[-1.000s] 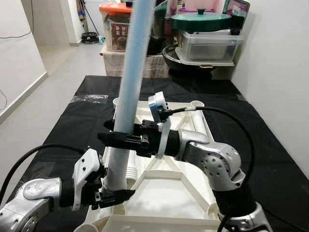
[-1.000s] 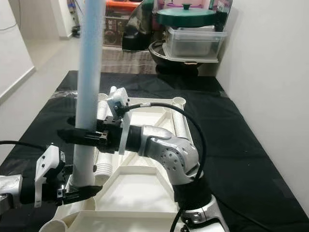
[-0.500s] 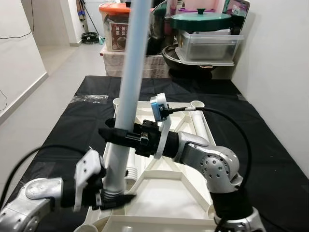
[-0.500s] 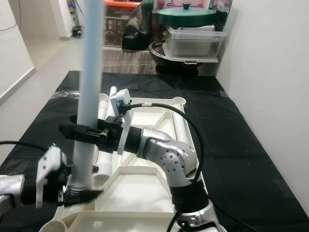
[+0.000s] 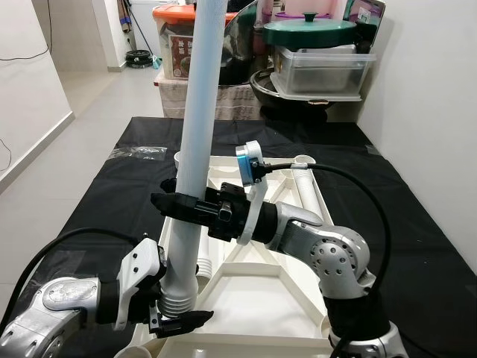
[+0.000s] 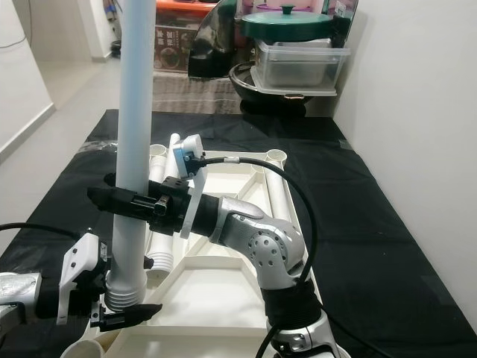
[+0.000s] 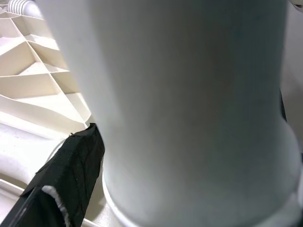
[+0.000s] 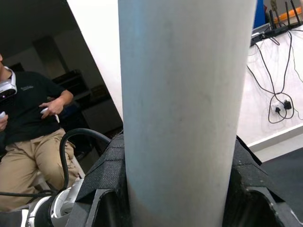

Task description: Building children table

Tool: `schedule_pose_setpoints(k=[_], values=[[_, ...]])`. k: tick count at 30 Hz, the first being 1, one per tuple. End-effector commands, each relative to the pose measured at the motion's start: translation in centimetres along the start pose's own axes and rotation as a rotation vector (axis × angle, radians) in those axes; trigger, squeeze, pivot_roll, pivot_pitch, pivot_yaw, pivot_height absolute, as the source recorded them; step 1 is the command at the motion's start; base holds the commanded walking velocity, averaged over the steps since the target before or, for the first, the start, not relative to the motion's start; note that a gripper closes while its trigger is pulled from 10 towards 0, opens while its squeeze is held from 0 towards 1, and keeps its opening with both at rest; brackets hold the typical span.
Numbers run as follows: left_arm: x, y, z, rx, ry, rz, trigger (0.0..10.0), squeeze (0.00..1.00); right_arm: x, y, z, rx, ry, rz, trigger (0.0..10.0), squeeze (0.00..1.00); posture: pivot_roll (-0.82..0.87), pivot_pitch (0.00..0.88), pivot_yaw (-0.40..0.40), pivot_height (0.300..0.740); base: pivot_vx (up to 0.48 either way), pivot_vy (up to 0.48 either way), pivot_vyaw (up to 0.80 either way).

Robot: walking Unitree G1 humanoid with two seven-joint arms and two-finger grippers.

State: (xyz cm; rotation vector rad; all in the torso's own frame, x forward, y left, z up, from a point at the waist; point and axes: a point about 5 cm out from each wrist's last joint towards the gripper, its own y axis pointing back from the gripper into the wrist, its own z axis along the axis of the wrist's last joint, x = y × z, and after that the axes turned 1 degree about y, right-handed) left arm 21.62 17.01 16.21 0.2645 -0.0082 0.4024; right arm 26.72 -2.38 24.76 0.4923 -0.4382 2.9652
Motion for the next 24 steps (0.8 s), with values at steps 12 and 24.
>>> schedule_pose_setpoints(k=[12,24], values=[[1.9,0.3,0.9,-0.107,0.060,0.109,0.0,0.00,1.6,-0.2,-0.5,0.033,0.032,0.089,0.0,0.00,0.02,0.000,-0.028,0.740,0.000,0.000,0.00],[2.8,-0.2,0.8,-0.110,0.026,0.191,10.0,0.00,1.7,-0.1,-0.6,0.043,0.044,0.090,0.0,0.00,0.02,0.000,-0.029,0.740,0.000,0.000,0.00]])
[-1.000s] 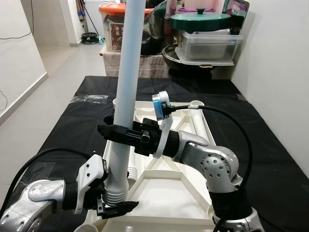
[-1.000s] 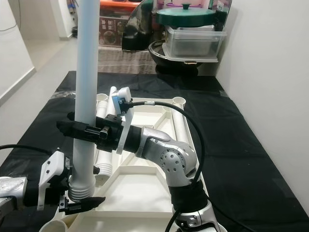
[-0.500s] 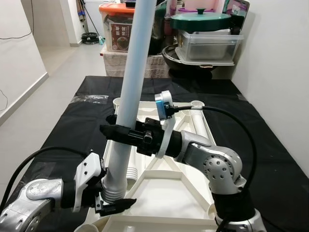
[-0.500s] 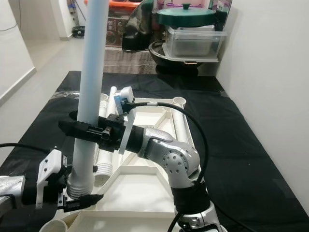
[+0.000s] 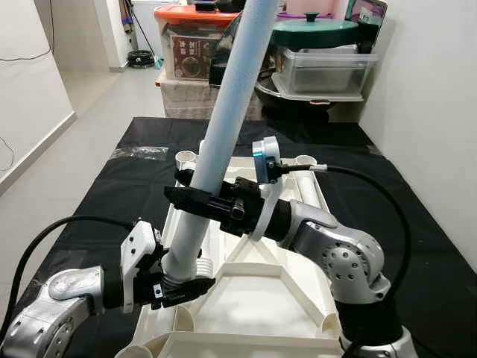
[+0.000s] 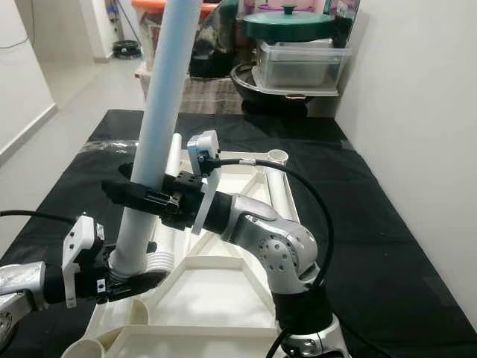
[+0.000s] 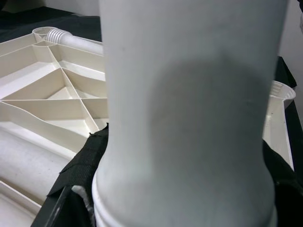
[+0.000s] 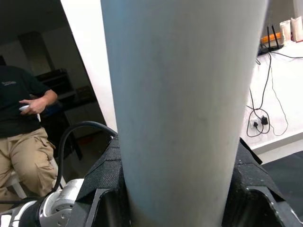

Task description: Building children table

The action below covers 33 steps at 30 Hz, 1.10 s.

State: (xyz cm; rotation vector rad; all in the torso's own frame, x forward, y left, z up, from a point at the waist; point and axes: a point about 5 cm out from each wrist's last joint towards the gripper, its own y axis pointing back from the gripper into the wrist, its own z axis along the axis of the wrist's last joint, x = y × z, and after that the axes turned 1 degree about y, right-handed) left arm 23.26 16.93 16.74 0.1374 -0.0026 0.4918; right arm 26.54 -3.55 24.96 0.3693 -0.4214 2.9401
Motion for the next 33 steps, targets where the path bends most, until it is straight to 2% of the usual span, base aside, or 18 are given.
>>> schedule_pose_setpoints(k=[1,3,4,5,6,13,14,15,16,19,20,24,25,29,32,33], values=[[1.25,0.25,0.27,0.005,-0.019,0.101,10.0,0.00,1.70,-1.10,-1.00,0.041,-0.038,0.124,0.0,0.00,0.02,0.000,-0.029,0.740,0.000,0.000,0.00],[1.23,0.23,0.30,0.002,-0.012,0.099,10.0,0.00,1.70,-1.09,-1.01,0.041,-0.037,0.124,0.0,0.00,0.02,0.000,-0.028,0.740,0.000,0.000,0.00],[1.15,0.22,0.35,-0.007,-0.013,0.091,4.2,0.00,1.72,-1.09,-1.04,0.040,-0.036,0.125,0.0,0.00,0.02,0.000,-0.028,0.740,0.000,0.000,0.00],[1.09,0.21,0.38,-0.012,-0.015,0.085,4.2,0.00,1.73,-1.09,-1.06,0.039,-0.036,0.126,0.0,0.00,0.02,0.000,-0.028,0.740,0.000,0.000,0.00],[1.01,0.23,0.46,-0.025,-0.014,0.078,0.0,0.00,1.74,-1.09,-1.10,0.039,-0.035,0.125,0.0,0.00,0.02,0.000,-0.028,0.740,0.000,0.000,0.00],[0.93,0.25,0.58,-0.034,-0.025,0.073,0.0,0.00,1.74,-1.13,-1.07,0.034,-0.032,0.122,0.0,0.00,0.02,0.000,-0.026,0.740,0.000,0.000,0.00],[0.97,0.19,0.52,-0.023,-0.030,0.081,5.8,0.00,1.71,-1.17,-1.04,0.034,-0.029,0.118,0.2,0.00,0.02,0.000,-0.026,0.740,0.000,0.000,0.00],[1.03,0.14,0.47,-0.010,-0.034,0.087,10.0,0.00,1.69,-1.21,-1.02,0.034,-0.026,0.115,2.7,0.00,0.02,0.000,-0.026,0.740,0.000,0.000,0.00],[0.98,0.13,0.44,-0.003,-0.036,0.080,10.0,0.00,1.65,-1.22,-0.98,0.033,-0.023,0.109,10.0,0.00,0.02,0.000,-0.027,0.740,0.000,0.000,0.00],[0.94,0.18,0.41,0.003,-0.042,0.073,10.0,0.00,1.65,-1.23,-0.93,0.028,-0.029,0.107,10.0,0.00,0.02,0.000,-0.028,0.740,0.000,0.000,0.00],[0.89,0.25,0.37,0.010,-0.048,0.068,10.0,0.00,1.65,-1.21,-0.89,0.025,-0.035,0.109,10.0,1.00,0.02,0.000,-0.028,0.740,0.000,0.000,0.00],[0.75,0.41,0.27,0.028,-0.063,0.056,10.0,0.00,1.63,-1.22,-0.80,0.022,-0.037,0.110,10.0,1.00,0.02,0.000,-0.029,0.740,0.000,0.000,0.00],[0.69,0.50,0.24,0.038,-0.074,0.048,10.0,0.00,1.52,-1.26,-0.80,0.028,-0.032,0.100,10.0,0.00,0.02,0.000,-0.030,0.740,0.000,0.000,0.00],[0.90,0.73,0.42,0.050,-0.095,0.047,10.0,0.00,1.63,-1.41,-0.81,0.041,-0.023,0.117,10.0,0.00,0.02,0.000,-0.031,0.740,0.000,0.000,0.00],[1.01,0.73,0.45,0.049,-0.090,0.050,10.0,0.00,1.66,-1.50,-0.68,0.025,-0.014,0.118,10.0,0.00,0.02,0.000,-0.031,0.740,0.000,0.000,0.00],[0.92,0.53,0.32,0.041,-0.071,0.045,10.0,0.00,1.55,-1.76,-0.33,-0.011,0.006,0.103,10.0,0.00,0.02,0.000,-0.030,0.740,0.000,0.000,0.00]])
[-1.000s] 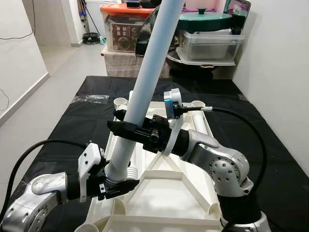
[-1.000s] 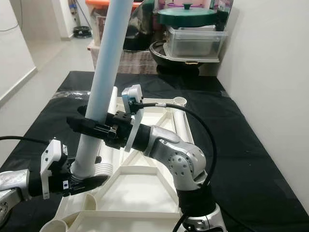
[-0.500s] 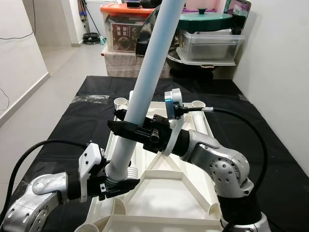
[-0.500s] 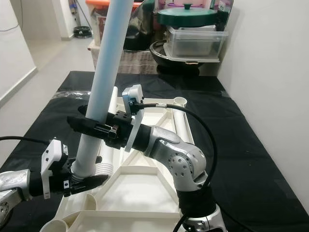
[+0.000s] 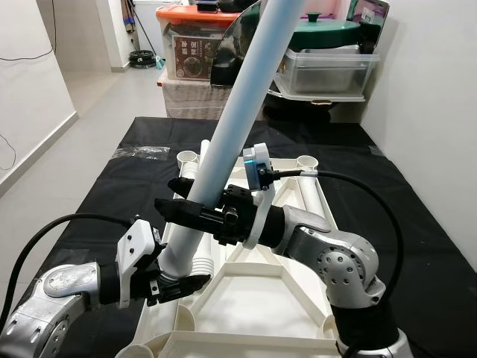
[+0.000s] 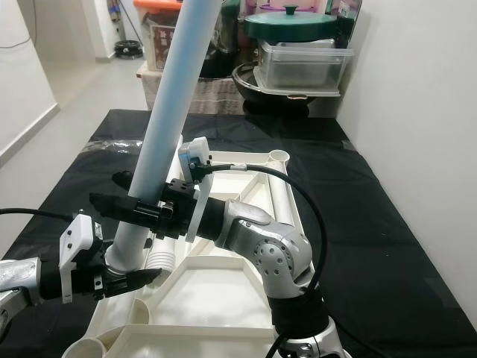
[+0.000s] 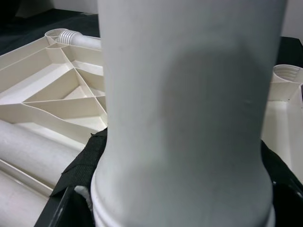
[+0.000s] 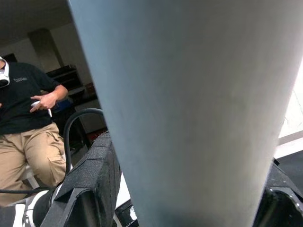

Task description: Building children table

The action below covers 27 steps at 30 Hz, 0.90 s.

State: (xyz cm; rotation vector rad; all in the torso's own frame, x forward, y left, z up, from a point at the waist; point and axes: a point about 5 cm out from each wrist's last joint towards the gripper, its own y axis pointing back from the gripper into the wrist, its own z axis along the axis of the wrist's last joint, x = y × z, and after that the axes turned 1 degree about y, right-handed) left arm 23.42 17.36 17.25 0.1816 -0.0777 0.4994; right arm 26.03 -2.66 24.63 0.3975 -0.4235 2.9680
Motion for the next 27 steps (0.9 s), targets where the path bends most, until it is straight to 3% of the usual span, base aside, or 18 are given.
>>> schedule_pose_setpoints(k=[1,2,7,23,24,25,26,27], values=[[0.5,0.2,-0.2,0.017,0.011,0.031,10.0,0.00,1.0,-1.1,0.3,-0.017,0.027,0.075,10.0,0.00,0.02,0.000,-0.030,0.740,0.000,0.000,0.00],[0.1,-0.1,-0.4,0.013,0.029,0.009,10.0,0.00,1.3,-1.4,0.7,-0.048,0.074,0.087,10.0,0.00,0.02,0.000,-0.027,0.740,0.000,0.000,0.00],[-0.6,-0.7,-0.5,0.006,0.037,-0.021,10.0,0.00,1.7,-2.0,0.3,-0.050,0.126,0.091,10.0,0.00,0.02,0.000,-0.026,0.740,0.000,0.000,0.00],[-1.3,-1.4,-0.6,0.011,0.049,-0.086,10.0,0.00,2.0,-3.1,-0.3,-0.070,0.157,0.108,10.0,0.00,0.02,0.000,-0.021,0.740,0.000,0.000,0.00],[-1.5,-1.4,-0.7,0.016,0.049,-0.092,10.0,0.00,2.0,-3.2,-0.3,-0.070,0.153,0.111,6.8,0.00,0.02,0.000,-0.021,0.740,0.000,0.000,0.00],[-1.5,-1.4,-0.7,0.016,0.049,-0.092,10.0,0.00,2.0,-3.2,-0.3,-0.070,0.153,0.111,6.8,0.00,0.02,0.000,-0.021,0.740,0.000,0.000,0.00],[-1.7,-1.4,-0.8,0.023,0.048,-0.101,10.0,0.00,2.0,-3.2,-0.4,-0.069,0.148,0.112,4.7,0.00,0.02,0.000,-0.022,0.740,0.000,0.000,0.00],[-1.8,-1.4,-0.9,0.027,0.048,-0.106,10.0,0.00,2.0,-3.2,-0.4,-0.067,0.146,0.113,4.7,0.00,0.02,0.000,-0.022,0.740,0.000,0.000,0.00]])
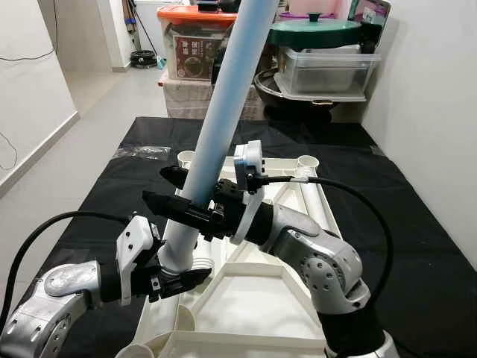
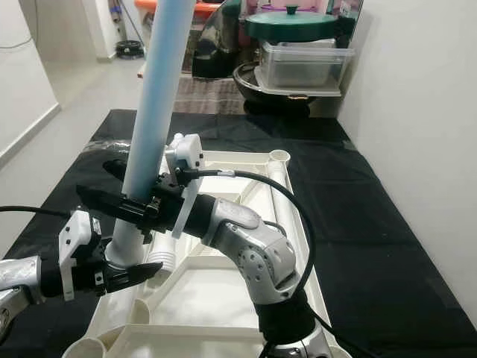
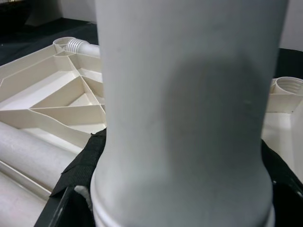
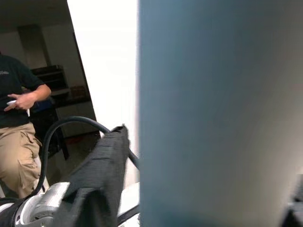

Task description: Building children table

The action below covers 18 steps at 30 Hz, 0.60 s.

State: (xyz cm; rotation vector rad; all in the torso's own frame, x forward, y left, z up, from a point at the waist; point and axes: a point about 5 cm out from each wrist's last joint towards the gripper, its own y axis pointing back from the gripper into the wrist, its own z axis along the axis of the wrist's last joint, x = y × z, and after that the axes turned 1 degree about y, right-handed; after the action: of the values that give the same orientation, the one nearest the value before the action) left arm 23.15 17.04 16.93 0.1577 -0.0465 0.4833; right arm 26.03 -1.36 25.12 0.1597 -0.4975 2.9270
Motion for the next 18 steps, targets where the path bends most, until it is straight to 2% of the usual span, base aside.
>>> schedule_pose_setpoints(k=[1,2,3,4,5,7,8,9,10,12,13,18], values=[[-1.50,-1.16,-0.78,0.048,0.017,-0.093,10.0,0.00,1.92,-1.78,-0.33,-0.008,-0.017,0.134,0.9,0.00,0.02,0.000,-0.023,0.740,0.000,0.000,0.00],[-1.50,-1.16,-0.78,0.048,0.017,-0.093,10.0,0.00,1.92,-1.78,-0.33,-0.008,-0.017,0.134,0.9,0.00,0.02,0.000,-0.023,0.740,0.000,0.000,0.00],[-1.65,-1.15,-0.85,0.053,0.017,-0.101,10.0,0.00,1.92,-1.77,-0.36,-0.006,-0.019,0.135,0.0,0.00,0.02,0.000,-0.023,0.740,0.000,0.000,0.00],[-1.76,-1.13,-0.91,0.057,0.015,-0.107,10.0,0.00,1.96,-1.76,-0.42,-0.003,-0.019,0.138,0.0,0.00,0.02,0.000,-0.023,0.740,0.000,0.000,0.00],[-1.89,-1.09,-1.03,0.064,0.014,-0.115,10.0,0.00,2.01,-1.72,-0.48,0.001,-0.018,0.142,3.5,0.00,0.02,0.000,-0.024,0.740,0.000,0.000,0.00],[-1.96,-1.05,-1.11,0.069,0.013,-0.119,10.0,0.00,2.04,-1.70,-0.52,0.005,-0.018,0.144,3.5,0.00,0.02,0.000,-0.024,0.740,0.000,0.000,0.00],[-2.00,-1.01,-1.18,0.073,0.014,-0.122,10.0,0.00,1.99,-1.70,-0.60,0.010,-0.014,0.139,9.3,0.00,0.02,0.000,-0.024,0.740,0.000,0.000,0.00],[-2.01,-0.99,-1.22,0.076,0.014,-0.124,10.0,0.00,1.94,-1.71,-0.65,0.014,-0.011,0.135,8.0,0.00,0.02,0.000,-0.024,0.740,0.000,0.000,0.00],[-2.01,-0.99,-1.24,0.077,0.015,-0.124,10.0,0.00,1.93,-1.72,-0.67,0.014,-0.010,0.136,2.9,0.00,0.02,0.000,-0.024,0.740,0.000,0.000,0.00],[-2.01,-0.99,-1.24,0.077,0.015,-0.124,10.0,0.00,1.93,-1.72,-0.67,0.014,-0.010,0.136,2.9,0.00,0.02,0.000,-0.024,0.740,0.000,0.000,0.00],[-2.04,-1.00,-1.26,0.078,0.015,-0.125,10.0,0.00,1.97,-1.70,-0.68,0.011,-0.016,0.141,0.0,0.00,0.02,0.000,-0.024,0.740,0.000,0.000,0.00],[-2.21,-0.99,-1.43,0.084,0.016,-0.131,10.0,0.00,2.11,-1.58,-0.55,-0.006,-0.032,0.154,0.0,0.00,0.02,0.000,-0.024,0.740,0.000,0.000,0.00]])
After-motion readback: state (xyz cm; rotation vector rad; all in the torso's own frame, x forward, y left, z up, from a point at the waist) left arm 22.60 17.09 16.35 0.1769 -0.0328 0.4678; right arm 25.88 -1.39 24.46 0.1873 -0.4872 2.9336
